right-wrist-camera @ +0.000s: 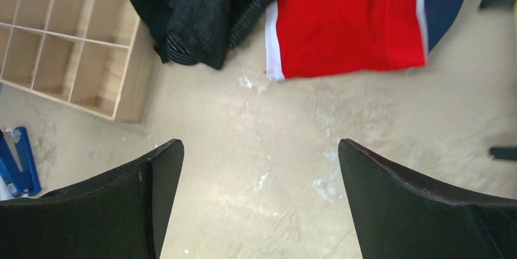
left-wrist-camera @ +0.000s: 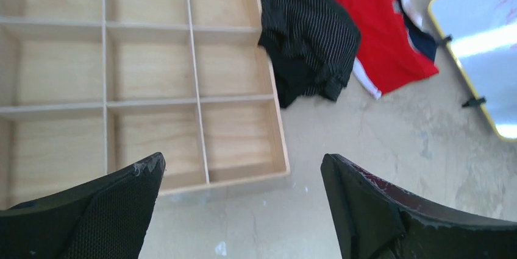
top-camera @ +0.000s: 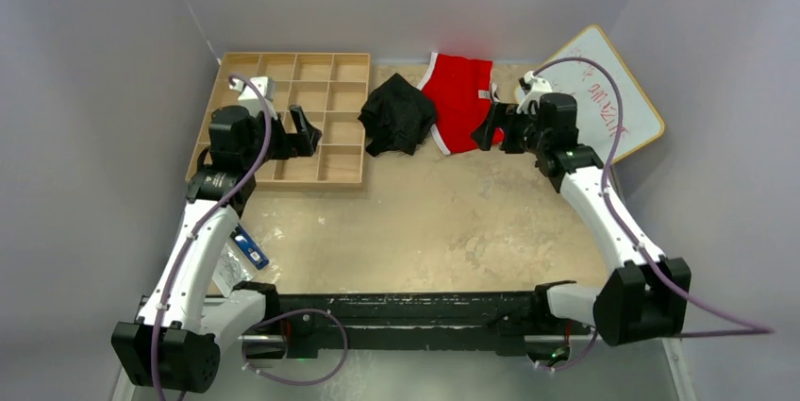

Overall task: Roll the underwear
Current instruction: Pick up the underwear from the center of the board, then place the underwear at the center of the board, then flatten out the underwear at the center of the board.

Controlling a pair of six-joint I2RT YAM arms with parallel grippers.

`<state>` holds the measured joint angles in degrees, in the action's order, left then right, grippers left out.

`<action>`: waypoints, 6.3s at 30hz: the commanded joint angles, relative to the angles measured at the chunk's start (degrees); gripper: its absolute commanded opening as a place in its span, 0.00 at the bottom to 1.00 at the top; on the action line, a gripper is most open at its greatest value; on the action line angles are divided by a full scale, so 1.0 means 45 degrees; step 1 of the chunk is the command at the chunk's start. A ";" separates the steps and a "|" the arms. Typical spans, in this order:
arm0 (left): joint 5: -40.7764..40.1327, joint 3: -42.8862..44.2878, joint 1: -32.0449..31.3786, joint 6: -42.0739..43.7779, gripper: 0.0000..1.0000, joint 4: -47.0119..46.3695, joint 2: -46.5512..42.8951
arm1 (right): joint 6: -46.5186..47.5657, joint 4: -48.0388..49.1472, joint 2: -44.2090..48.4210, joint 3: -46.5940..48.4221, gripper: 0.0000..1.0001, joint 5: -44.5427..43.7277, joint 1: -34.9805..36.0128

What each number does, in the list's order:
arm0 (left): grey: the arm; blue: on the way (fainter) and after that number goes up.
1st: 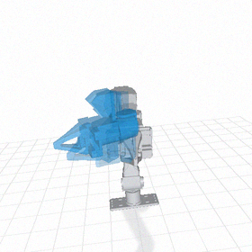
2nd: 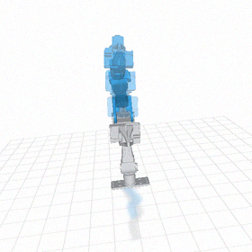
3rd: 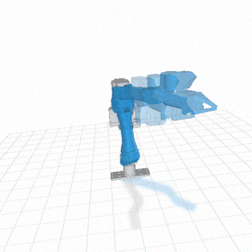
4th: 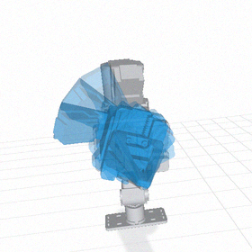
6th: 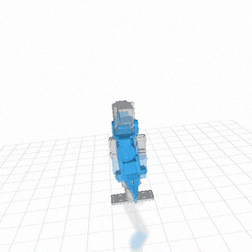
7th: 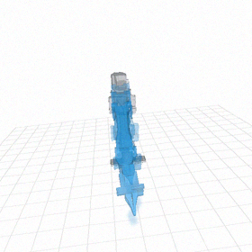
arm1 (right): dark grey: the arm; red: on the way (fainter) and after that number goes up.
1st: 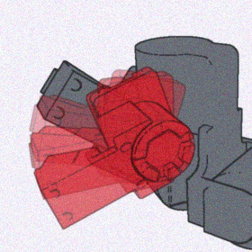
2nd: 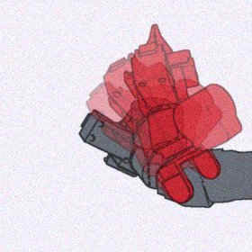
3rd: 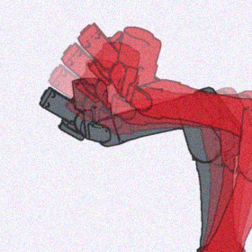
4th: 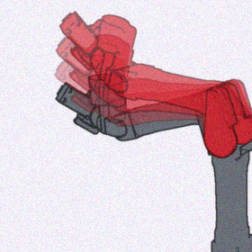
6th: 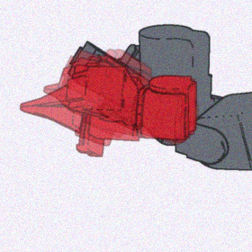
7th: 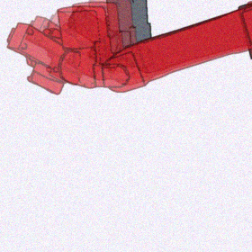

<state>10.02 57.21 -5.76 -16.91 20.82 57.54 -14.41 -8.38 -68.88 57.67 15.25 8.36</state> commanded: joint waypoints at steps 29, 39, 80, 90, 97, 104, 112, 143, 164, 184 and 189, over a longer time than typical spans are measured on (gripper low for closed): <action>-0.3437 -0.2393 0.0186 -0.1352 0.99 0.1104 -0.3796 | -0.1688 -0.2380 -1.1559 0.9416 0.67 -0.2703 0.4584; -0.3003 -0.2226 0.0186 -0.1321 0.98 0.1292 -0.3455 | -0.0557 -0.3737 -1.3315 1.2714 0.03 -0.4925 0.4556; -0.2490 -0.2283 0.0186 -0.1262 0.98 0.1286 -0.3313 | 0.2910 -0.6277 -1.4969 1.6502 0.27 -0.3791 0.4234; -0.2883 -0.2209 0.0186 -0.1330 0.98 0.1498 -0.3189 | 0.3599 -0.5276 -1.3621 1.7234 0.09 -0.4722 0.4365; -0.3047 -0.2146 0.0186 -0.1341 0.98 0.1663 -0.3061 | 0.3540 -0.5069 -1.3197 1.7656 0.07 -0.4414 0.4383; -0.3067 -0.2135 0.0186 -0.1355 0.98 0.1683 -0.3029 | 0.3134 -0.4322 -1.2345 1.7404 0.00 -0.4532 0.4373; -0.3139 -0.2111 0.0186 -0.1360 0.98 0.1730 -0.2964 | 0.3150 -0.4807 -1.0142 1.7031 0.00 -0.3713 0.4374; 0.2479 -0.3093 -0.3449 -0.2293 0.96 -0.1839 0.1551 | -0.6059 -0.6608 0.0635 -0.2964 0.94 -0.5211 0.7328; 0.1635 0.0826 -0.7518 -0.0614 0.72 -0.1903 0.9988 | -0.8399 -0.2256 0.2432 -0.7400 0.60 -0.2639 0.5984; -0.1434 0.0206 -0.7472 -0.1211 0.00 -0.2974 0.4711 | -0.3642 -0.4848 0.2295 -0.2124 0.05 -0.5249 0.5740; -0.2610 -0.0289 -0.7369 -0.1397 0.00 -0.2532 0.2613 | -0.2533 -0.6366 0.2676 -0.0091 0.10 -0.6780 0.5740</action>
<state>5.85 57.49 -39.33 -22.00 8.56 74.02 -33.04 -29.26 -58.96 50.63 -7.18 34.44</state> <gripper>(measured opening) 0.009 0.091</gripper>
